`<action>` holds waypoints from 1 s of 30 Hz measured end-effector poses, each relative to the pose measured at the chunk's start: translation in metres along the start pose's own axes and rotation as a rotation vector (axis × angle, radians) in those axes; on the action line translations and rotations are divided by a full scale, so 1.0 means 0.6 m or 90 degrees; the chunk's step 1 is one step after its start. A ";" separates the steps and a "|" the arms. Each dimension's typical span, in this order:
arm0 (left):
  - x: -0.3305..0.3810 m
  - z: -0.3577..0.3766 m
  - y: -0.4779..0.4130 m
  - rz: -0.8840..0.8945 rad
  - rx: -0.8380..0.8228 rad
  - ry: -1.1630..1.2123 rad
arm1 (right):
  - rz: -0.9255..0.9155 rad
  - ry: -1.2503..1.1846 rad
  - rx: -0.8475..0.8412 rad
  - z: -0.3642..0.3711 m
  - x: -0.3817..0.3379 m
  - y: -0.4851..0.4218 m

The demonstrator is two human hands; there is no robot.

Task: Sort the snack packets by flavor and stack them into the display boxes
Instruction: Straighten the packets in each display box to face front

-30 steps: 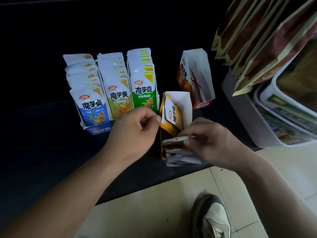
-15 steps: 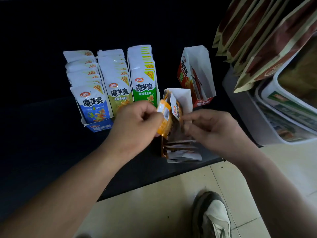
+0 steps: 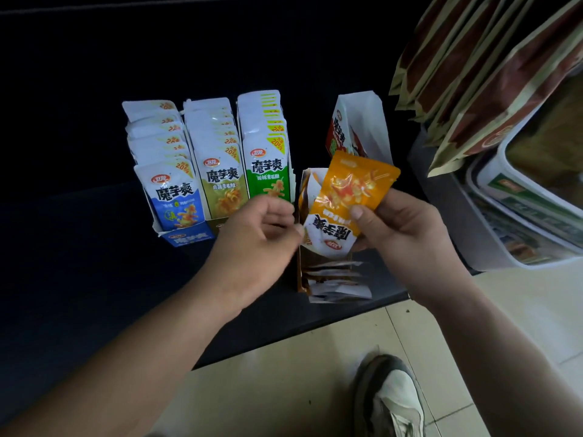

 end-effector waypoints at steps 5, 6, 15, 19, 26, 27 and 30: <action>-0.004 0.002 0.005 0.041 -0.041 -0.014 | 0.093 -0.143 0.004 0.017 -0.010 0.004; -0.006 -0.005 0.001 0.028 -0.032 -0.004 | 0.110 -0.152 0.007 0.019 -0.008 0.005; 0.033 -0.083 -0.002 0.224 0.005 -0.055 | 0.131 -0.103 0.097 -0.008 -0.003 -0.008; 0.045 -0.064 -0.003 0.368 -0.033 -0.216 | 0.149 -0.054 0.098 0.006 0.006 -0.003; 0.042 -0.009 0.004 0.488 -0.092 -0.236 | 0.127 0.025 0.078 -0.001 0.009 -0.006; 0.042 -0.006 0.008 0.498 -0.066 -0.209 | 0.133 0.021 0.081 -0.002 0.010 -0.006; 0.050 -0.006 0.008 0.475 0.023 -0.111 | 0.146 -0.003 0.080 -0.004 0.012 -0.006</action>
Point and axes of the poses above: each hand's wrist, its own y-axis away from the middle knuckle, its own z-axis out of the palm, x = y × z, the point moved 1 cm from there along -y, towards the middle knuckle, and after that the axes turned 10 degrees about x, right-handed, at the moved point
